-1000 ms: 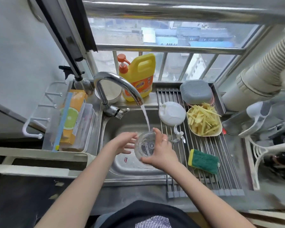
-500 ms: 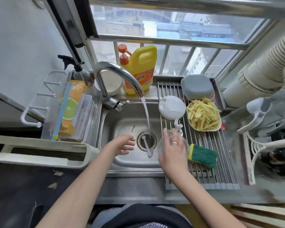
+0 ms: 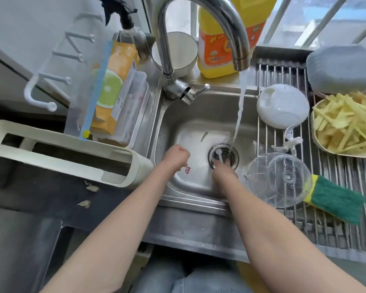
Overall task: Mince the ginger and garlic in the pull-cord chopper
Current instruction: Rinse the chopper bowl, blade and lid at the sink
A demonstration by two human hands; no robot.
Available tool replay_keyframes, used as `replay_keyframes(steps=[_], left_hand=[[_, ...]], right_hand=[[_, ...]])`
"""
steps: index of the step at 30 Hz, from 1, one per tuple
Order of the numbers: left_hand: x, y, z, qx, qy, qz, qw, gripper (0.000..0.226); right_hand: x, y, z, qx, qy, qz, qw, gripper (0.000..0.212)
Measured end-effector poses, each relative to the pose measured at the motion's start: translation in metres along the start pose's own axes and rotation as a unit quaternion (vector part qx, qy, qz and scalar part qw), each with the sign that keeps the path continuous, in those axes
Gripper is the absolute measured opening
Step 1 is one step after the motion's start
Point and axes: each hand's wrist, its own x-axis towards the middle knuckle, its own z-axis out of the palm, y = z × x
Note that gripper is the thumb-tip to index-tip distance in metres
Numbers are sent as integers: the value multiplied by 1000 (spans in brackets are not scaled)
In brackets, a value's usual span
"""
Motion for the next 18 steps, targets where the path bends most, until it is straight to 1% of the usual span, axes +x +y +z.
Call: replay_keyframes(steps=[2, 4, 6, 7, 8, 9, 10, 11, 12, 13, 14, 15, 16, 18], left_hand=[[9, -7, 3, 7, -4, 1, 1000, 27], [13, -13, 6, 2, -9, -13, 1000, 28], [14, -15, 7, -8, -13, -25, 1000, 29], [12, -14, 7, -14, -16, -30, 999, 28], [7, -11, 7, -21, -16, -33, 999, 24], [0, -6, 8, -36, -22, -36, 998, 17], [-10, 2, 10, -58, -41, -37, 997, 9], [-21, 12, 13, -76, -74, -33, 994, 14], [-33, 23, 15, -98, -115, -27, 988, 22], [-44, 34, 18, -123, -154, -17, 980, 27], [-58, 46, 21, -142, -182, -4, 973, 28], [-69, 55, 23, -141, -189, 11, 972, 25], [-78, 63, 24, -132, -181, 28, 974, 22], [-82, 72, 23, -82, -124, 88, 985, 18]], right_hand=[[17, 6, 11, 3, 5, 8, 1000, 57], [29, 12, 18, 13, 36, 0, 999, 46], [28, 11, 15, 61, 110, -13, 992, 30], [22, 6, 9, 122, 158, -24, 979, 21], [12, -1, 1, 208, 196, -42, 957, 15], [-2, -10, -8, 323, 216, -68, 919, 13], [-18, -18, -19, 445, 211, -92, 865, 14], [-33, -27, -32, 547, 192, -108, 807, 16], [-45, -32, -45, 613, 178, -120, 760, 19], [-59, -36, -58, 637, 173, -122, 742, 20], [-72, -38, -71, 624, 176, -121, 752, 17], [-83, -39, -83, 601, 177, -121, 770, 11], [-92, -39, -94, 593, 166, -124, 778, 9], [-102, -37, -112, 612, 132, -149, 765, 29]])
